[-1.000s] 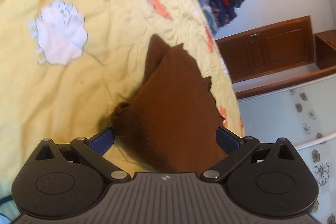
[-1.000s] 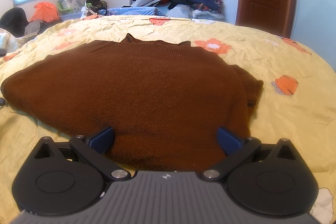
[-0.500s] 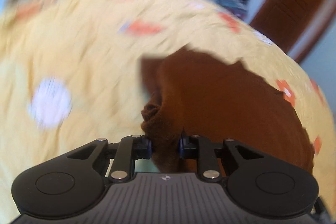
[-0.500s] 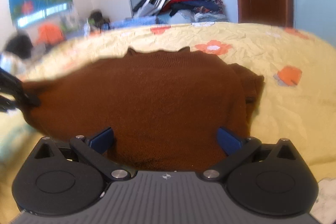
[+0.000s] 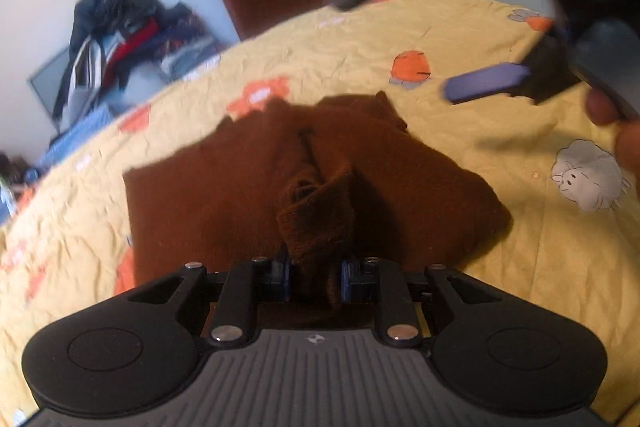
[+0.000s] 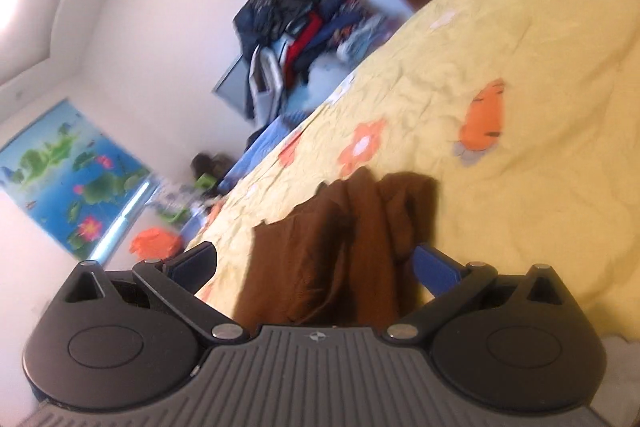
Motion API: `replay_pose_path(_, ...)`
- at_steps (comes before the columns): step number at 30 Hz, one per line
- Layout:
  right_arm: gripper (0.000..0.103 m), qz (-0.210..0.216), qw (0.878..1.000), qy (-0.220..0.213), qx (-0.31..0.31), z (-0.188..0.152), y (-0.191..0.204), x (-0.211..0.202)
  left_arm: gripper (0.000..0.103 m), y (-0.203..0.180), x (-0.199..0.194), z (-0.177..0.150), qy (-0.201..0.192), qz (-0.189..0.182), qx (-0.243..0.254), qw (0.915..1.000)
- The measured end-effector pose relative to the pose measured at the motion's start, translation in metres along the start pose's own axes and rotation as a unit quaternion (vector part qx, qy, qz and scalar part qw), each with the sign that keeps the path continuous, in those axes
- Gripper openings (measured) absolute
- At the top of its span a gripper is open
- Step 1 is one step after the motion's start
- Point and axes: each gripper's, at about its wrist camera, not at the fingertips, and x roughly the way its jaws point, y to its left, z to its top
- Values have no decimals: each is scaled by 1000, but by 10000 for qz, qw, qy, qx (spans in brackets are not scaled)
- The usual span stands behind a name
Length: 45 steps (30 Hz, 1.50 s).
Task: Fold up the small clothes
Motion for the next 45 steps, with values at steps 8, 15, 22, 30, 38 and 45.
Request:
replay_pose_path(8,103,492,9839,1628,554,48,3,100,21,-7,-15,4,-281,224,153,9992)
replay_pose_path(15,103,-78,9689,2466,212,55,7,175,21,-8,-23,4,-540,381,302,9974)
replay_pose_path(22,16,-437,9683,2399,-545,59,6,182,21,-18,-22,9,-560,281,414,9972)
replay_pose_path(30,15,-609,9813,1810,-252,74,-40,127,23,-51,1,8,-345,-321,680,9966)
replay_pose_path(38,97,-414,9963,702,-261,78,-24,81,100,12,-67,-24,-1627,-559,346,9845)
replay_pose_path(45,93,-1048,9875,1174,-123,79,-47,110,100,146,-7,-29,-715,-514,-2167,9723)
